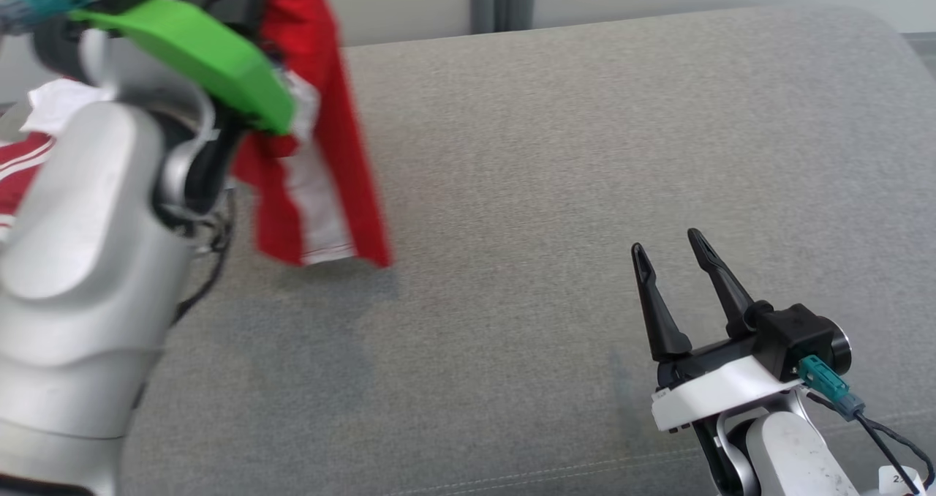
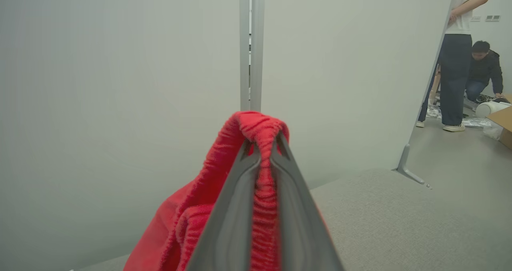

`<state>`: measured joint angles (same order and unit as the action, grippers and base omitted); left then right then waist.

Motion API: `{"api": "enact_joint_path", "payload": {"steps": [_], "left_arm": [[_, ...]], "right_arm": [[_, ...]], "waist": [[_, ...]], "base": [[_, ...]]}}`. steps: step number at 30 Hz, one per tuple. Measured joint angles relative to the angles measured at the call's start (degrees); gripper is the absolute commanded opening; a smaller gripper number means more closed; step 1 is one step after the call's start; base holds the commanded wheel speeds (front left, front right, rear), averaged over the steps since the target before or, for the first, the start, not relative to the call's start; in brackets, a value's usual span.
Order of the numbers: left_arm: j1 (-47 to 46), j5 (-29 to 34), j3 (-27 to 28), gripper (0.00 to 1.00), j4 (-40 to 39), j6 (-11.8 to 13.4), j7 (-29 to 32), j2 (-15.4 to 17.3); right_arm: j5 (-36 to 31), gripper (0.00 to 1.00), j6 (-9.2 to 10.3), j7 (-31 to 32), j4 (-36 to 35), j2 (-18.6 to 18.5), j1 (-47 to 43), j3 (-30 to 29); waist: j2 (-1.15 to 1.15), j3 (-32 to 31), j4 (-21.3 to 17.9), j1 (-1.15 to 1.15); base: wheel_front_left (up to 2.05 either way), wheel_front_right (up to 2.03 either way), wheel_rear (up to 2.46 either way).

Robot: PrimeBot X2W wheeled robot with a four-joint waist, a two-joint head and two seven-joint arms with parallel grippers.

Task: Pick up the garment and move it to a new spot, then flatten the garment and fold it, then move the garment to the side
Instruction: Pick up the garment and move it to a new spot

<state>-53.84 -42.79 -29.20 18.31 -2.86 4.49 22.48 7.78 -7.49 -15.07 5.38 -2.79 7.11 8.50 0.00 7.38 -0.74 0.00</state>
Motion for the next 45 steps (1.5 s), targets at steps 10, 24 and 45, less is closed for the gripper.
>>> {"api": "enact_joint_path", "payload": {"steps": [10, 24, 45], "left_arm": [[-6.0, 0.0, -4.4, 0.00, 5.0, 6.6, -7.2, -18.7], [-6.2, -12.6, -14.8, 0.00, 26.0, 17.2, -16.8, -19.8], [-7.5, -14.4, -12.1, 0.00, 52.6, 14.0, -16.2, -13.5]], "right_arm": [[1.4, 1.00, 0.00, 0.0, 0.6, 0.0, 0.4, 3.0], [3.2, 1.00, 0.00, 0.0, -0.5, -0.1, 3.0, 3.3], [2.9, 1.00, 0.00, 0.0, -1.3, 0.0, 5.0, 2.6]], "waist": [[0.00, -0.9, -6.4, 0.00], [0.00, 5.4, -13.1, 0.00], [0.00, 11.4, -9.9, 0.00]], "base": [[0.00, 0.00, 0.00], [0.00, 0.00, 0.00], [0.00, 0.00, 0.00]]}}
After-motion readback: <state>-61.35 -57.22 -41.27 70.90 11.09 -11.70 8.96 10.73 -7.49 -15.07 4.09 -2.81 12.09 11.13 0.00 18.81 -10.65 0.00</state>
